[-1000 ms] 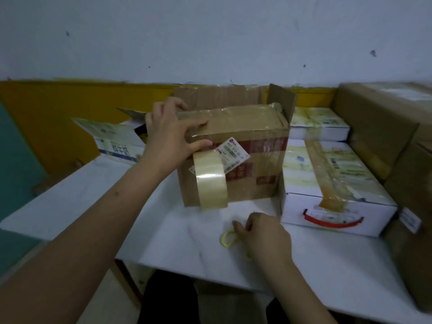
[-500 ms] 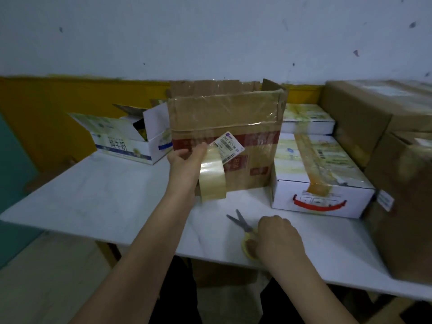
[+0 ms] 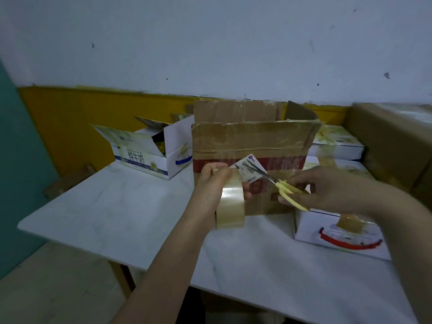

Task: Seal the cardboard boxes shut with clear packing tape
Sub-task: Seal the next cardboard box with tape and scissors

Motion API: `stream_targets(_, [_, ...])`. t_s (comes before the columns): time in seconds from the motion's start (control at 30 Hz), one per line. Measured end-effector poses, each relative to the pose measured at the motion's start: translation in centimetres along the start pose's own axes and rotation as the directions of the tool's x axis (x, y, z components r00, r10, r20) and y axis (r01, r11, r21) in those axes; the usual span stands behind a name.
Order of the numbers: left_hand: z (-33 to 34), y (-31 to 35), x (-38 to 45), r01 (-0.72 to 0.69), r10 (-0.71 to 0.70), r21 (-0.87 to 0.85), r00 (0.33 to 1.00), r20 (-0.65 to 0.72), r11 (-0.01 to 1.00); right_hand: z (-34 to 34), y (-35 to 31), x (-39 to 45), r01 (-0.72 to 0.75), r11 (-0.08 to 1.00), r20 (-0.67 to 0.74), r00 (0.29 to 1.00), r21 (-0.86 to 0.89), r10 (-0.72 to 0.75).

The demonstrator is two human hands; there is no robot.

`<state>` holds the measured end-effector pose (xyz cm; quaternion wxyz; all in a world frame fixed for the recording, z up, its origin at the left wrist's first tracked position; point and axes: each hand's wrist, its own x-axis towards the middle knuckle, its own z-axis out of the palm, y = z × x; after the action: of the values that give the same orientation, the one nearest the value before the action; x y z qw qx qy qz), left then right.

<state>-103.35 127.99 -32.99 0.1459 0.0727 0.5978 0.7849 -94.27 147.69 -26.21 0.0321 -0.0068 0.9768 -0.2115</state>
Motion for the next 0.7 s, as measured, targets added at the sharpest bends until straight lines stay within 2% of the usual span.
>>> stream_targets(0.1, [0.0,0.1,0.1,-0.002,0.002,0.005,1.000,0.012,1.000,-3.4,-1.2,2.8,-0.041,0.988,0.204,0.976,-0.150,0.072])
stream_targets(0.2, [0.0,0.0,0.2,-0.004,0.004,0.017,1.000,0.005,1.000,-5.3,-2.0,5.6,-0.070,0.975,0.306,0.942,-0.211,0.134])
stream_targets(0.27, [0.1,-0.1,0.2,0.001,-0.001,0.014,1.000,0.014,1.000,-5.8,-2.1,7.2,-0.092,0.986,0.362,0.922,-0.139,0.137])
stream_targets(0.4, [0.0,-0.1,0.3,0.011,-0.011,0.016,1.000,0.025,1.000,-5.7,-2.3,9.6,-0.063,0.998,0.492,0.870,0.024,0.043])
stream_targets(0.5, [-0.1,0.1,0.5,0.025,-0.026,0.029,0.999,0.030,0.999,-5.2,-2.6,10.4,-0.024,1.000,0.478,0.878,-0.016,0.029])
stream_targets(0.7, [0.0,0.2,0.4,0.006,-0.007,0.038,1.000,0.027,0.999,-4.2,-2.1,10.4,0.058,0.991,0.310,0.950,-0.123,-0.017])
